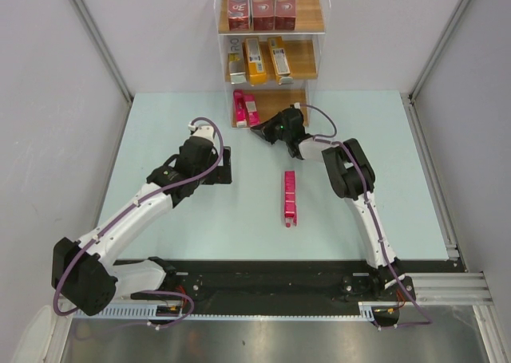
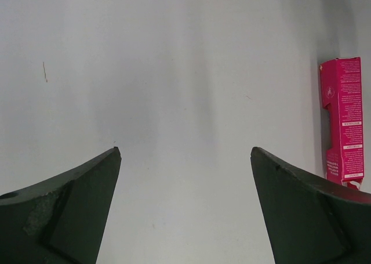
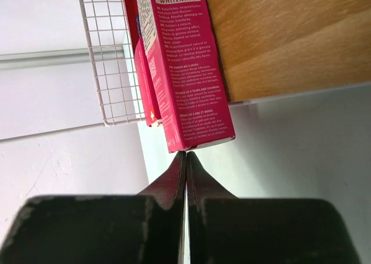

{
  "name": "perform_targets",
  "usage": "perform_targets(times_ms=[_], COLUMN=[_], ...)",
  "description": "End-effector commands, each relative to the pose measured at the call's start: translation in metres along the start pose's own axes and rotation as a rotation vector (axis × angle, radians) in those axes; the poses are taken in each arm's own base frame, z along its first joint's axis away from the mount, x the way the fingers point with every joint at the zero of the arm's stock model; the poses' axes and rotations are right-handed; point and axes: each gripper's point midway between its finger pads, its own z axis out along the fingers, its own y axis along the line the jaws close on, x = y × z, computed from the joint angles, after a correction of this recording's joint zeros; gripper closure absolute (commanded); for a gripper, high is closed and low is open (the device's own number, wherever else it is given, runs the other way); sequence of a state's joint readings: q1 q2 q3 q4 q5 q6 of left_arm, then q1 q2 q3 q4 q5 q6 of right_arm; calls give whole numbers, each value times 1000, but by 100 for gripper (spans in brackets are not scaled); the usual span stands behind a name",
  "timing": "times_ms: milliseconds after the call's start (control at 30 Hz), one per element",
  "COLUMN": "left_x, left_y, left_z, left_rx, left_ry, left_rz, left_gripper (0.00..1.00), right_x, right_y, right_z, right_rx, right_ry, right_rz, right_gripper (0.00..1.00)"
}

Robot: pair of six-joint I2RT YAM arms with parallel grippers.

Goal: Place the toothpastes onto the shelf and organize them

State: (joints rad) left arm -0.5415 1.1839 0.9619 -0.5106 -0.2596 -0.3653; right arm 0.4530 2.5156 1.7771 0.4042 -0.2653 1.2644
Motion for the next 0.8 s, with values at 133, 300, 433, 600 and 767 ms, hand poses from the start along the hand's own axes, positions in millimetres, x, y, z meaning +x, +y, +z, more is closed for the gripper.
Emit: perform_targets(times_ms=[133,300,433,600,767], left_x=[-2,-1,-1,-6,-8], left_y=[-1,-1,-5,-15,-20], left_z=[0,-2,-6,-15,-21], left_rx=[1,6,34,101,138], left_ry=[-19,-24,-32,-60,-76], left_rz=[3,-7,-19,-47,-63], left_gripper=[0,0,1,0,0], right_x=[-37,-26,-13,7,44], right_y=[37,31,40,65,77], right_z=[-3,-19,-48,-94,-138], right_rx=[-109,-89,-88,-72,6], right_ry=[-93,-71,-40,-5,42], right_rz=[-51,-91,-140,-290,-460], right_gripper=[100,99,98,89,62])
